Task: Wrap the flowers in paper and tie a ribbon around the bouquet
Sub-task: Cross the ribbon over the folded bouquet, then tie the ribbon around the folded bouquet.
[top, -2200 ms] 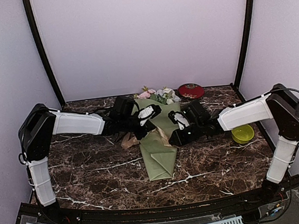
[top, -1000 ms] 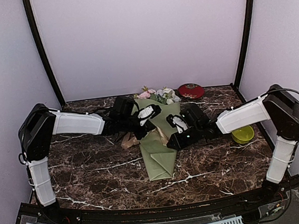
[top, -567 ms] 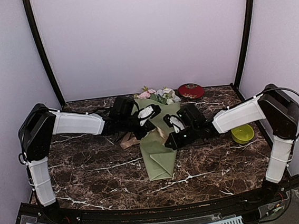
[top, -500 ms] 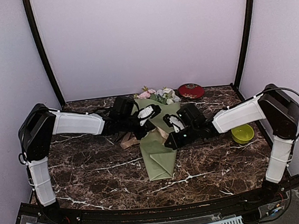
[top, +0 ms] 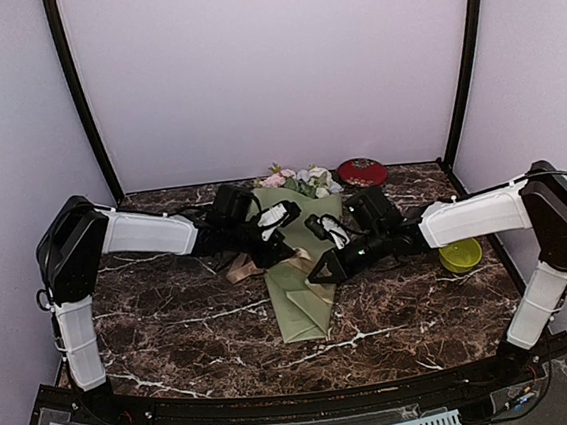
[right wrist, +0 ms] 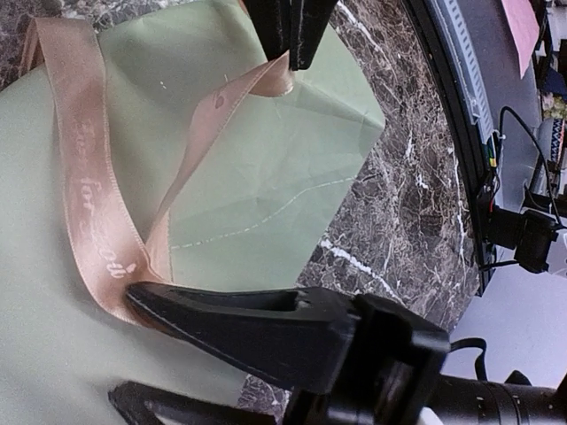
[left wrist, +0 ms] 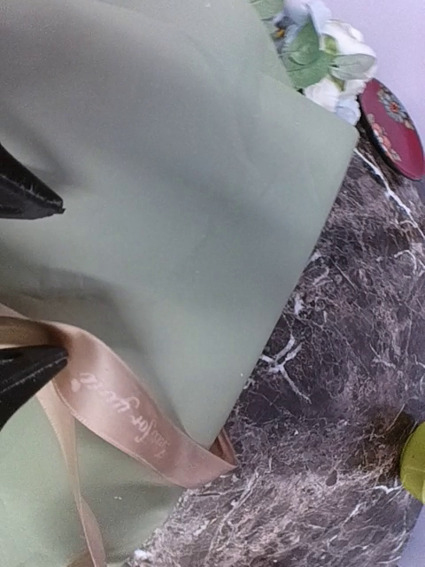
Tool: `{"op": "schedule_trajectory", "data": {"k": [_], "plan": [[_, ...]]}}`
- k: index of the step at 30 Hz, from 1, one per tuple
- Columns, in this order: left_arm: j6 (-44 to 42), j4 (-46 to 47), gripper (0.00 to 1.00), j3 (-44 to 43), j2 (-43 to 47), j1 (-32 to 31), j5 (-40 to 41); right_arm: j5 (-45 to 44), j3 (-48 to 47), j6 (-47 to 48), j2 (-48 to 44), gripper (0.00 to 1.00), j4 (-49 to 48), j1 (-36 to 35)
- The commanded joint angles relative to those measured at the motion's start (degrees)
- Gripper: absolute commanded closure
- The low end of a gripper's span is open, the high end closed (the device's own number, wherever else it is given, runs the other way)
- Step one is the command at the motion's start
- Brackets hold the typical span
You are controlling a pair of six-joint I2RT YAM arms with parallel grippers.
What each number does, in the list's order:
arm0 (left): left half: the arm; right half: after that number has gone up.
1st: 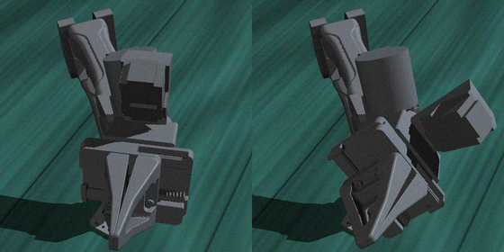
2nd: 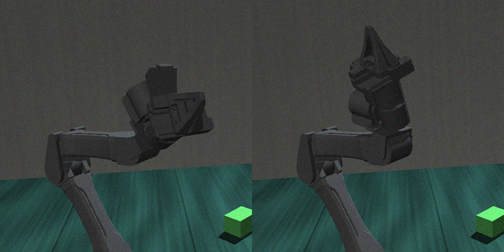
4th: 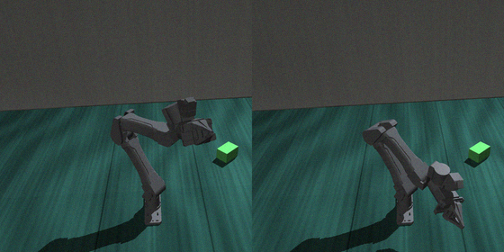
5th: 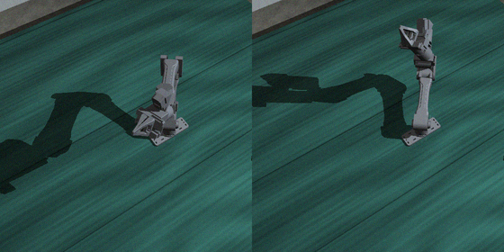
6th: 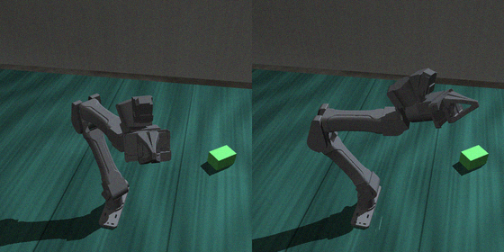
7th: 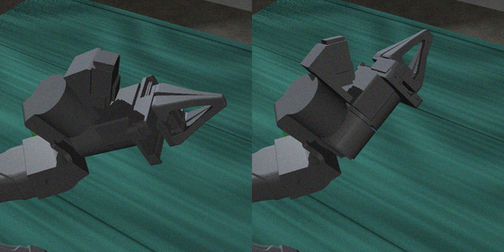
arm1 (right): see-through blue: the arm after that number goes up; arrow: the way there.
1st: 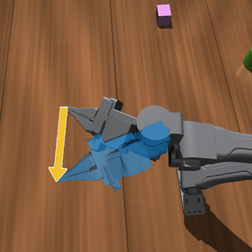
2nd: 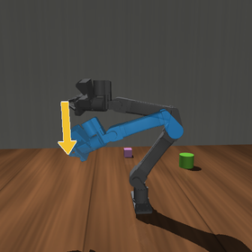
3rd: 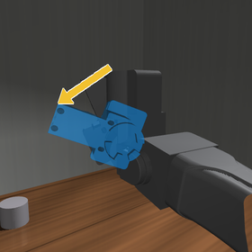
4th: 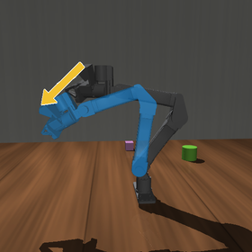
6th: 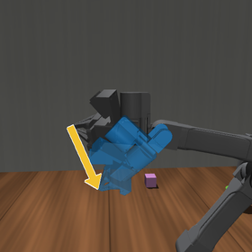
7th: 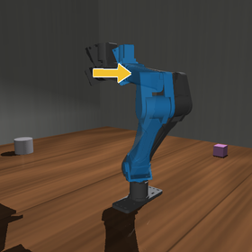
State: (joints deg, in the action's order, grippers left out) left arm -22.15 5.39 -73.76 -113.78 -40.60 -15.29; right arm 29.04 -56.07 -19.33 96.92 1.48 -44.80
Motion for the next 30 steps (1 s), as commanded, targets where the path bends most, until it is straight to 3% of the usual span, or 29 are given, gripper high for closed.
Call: {"op": "schedule_trajectory", "data": {"k": [1,4,7,12,16,21,24,30], "plan": [[3.52,-2.16,0.45,1.96,5.69,1.91,-4.22,2.0,-0.62,0.51,2.19,1.0,2.41,0.2],[2.67,-4.12,0.37,5.24,10.92,3.43,-8.02,2.06,-1.54,0.26,3.11,1.0,2.85,0.78],[-1.8,-7.77,0.36,10.21,15.66,4.48,-9.0,2.62,-1.82,0.41,2.84,1.0,3.39,1.34],[-10.42,-10.08,0.36,20.36,19.79,5.0,0.22,2.6,-2.34,1.04,1.95,1.0,4.42,1.64],[-16.04,-12.67,0.36,22.09,19.07,5.0,3.77,2.57,-2.93,1.13,2.08,1.0,4.71,1.77],[-17.57,-3.05,0.37,23.67,15.9,6.17,12.68,2.88,-3.88,1.22,2.06,1.0,4.82,1.85],[-17.13,0.31,0.46,23.24,13.93,6.67,14.69,3.28,-4.57,1.56,1.77,1.0,5.41,1.97],[-16.25,1.42,0.88,22.86,11.48,6.89,15.18,6.37,-6.85,0.95,-0.37,1.0,4.46,4.98]]}}
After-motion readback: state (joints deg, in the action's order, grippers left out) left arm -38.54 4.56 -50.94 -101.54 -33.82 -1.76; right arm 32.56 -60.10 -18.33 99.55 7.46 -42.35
